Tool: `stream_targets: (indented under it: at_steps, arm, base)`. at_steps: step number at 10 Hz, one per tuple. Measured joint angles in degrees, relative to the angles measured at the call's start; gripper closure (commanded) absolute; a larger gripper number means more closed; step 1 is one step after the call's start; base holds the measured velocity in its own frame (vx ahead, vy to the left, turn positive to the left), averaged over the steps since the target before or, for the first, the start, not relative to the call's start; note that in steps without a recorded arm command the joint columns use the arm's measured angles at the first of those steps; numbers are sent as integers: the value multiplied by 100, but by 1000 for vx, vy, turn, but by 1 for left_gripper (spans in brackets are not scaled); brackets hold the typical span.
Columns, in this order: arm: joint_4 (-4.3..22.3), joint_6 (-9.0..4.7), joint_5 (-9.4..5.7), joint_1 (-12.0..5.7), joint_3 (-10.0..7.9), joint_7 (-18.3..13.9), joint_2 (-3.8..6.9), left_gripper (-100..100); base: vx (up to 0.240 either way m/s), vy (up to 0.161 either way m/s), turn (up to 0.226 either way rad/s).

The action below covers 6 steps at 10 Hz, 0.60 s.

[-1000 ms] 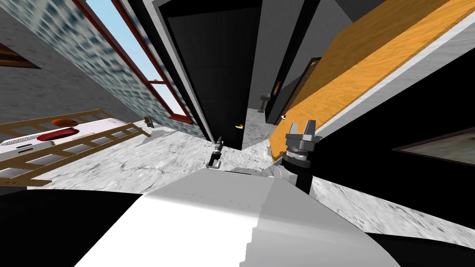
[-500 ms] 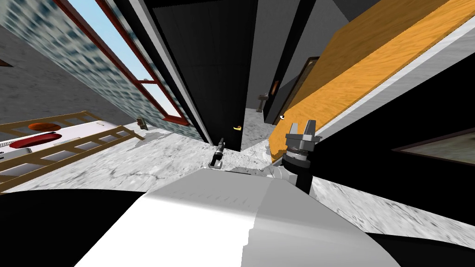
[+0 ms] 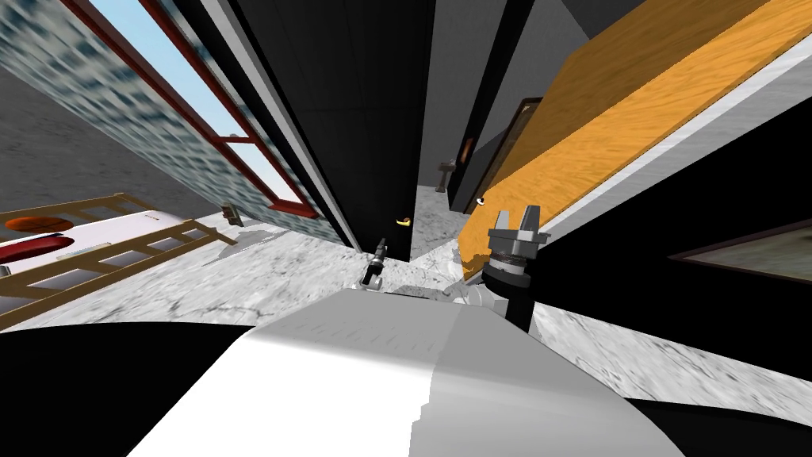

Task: Push the door open

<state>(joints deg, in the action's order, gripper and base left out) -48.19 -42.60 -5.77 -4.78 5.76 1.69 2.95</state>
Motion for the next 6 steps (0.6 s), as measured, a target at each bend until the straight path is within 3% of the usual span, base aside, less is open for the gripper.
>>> stream_targets:
  at_steps: [6]
  arm:
    - [657, -133, -14, -294, 94, 34, -110, -100]
  base:
    - [80, 9, -41]
